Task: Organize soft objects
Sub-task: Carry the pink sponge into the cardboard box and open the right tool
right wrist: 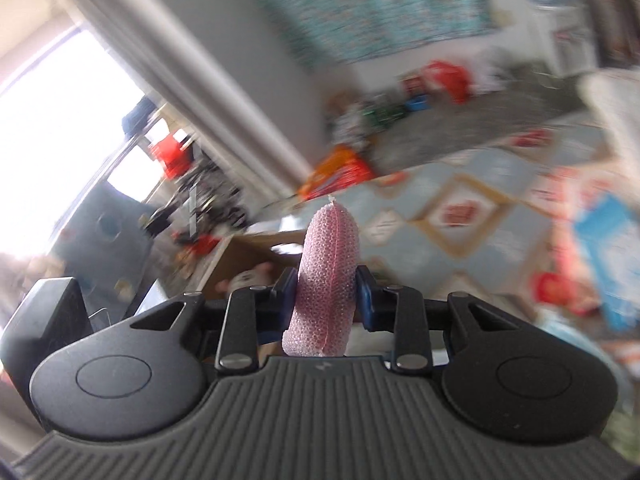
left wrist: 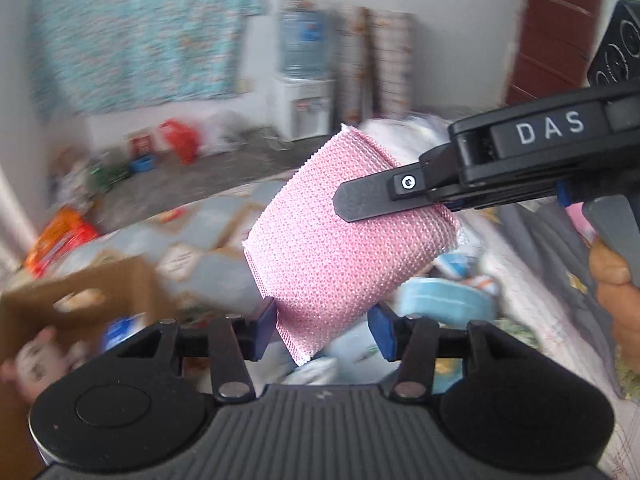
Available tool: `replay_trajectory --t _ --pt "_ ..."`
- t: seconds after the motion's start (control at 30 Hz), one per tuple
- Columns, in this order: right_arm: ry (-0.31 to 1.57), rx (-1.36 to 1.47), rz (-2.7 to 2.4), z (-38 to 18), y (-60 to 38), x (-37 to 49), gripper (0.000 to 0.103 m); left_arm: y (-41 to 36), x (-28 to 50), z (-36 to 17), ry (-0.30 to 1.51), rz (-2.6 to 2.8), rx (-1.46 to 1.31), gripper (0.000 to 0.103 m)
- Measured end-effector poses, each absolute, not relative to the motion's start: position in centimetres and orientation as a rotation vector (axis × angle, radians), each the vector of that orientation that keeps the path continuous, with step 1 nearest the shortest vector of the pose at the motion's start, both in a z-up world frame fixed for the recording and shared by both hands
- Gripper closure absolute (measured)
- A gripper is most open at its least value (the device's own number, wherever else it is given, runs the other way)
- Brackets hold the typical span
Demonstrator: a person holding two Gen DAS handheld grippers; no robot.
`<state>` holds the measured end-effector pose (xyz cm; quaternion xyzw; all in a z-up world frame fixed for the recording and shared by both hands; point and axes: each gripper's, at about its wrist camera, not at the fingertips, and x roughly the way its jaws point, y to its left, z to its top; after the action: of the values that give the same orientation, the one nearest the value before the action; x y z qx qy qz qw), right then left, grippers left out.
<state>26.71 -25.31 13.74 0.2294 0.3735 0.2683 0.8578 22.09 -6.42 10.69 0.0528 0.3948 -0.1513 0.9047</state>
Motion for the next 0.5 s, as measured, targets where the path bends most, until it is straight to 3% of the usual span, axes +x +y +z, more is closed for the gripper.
replay_trajectory --t 0.2,0.5 --pt "0.878 0.382 0.742 14.4 -11.8 31.7 0.074 4.3 22.0 10.0 0.853 -0.102 -0.004 0.052" --pt "1.118 0.222 0.828 8.5 4.3 38.7 0.075 16.6 25.5 3.5 1.030 0.067 -0.211 0.051"
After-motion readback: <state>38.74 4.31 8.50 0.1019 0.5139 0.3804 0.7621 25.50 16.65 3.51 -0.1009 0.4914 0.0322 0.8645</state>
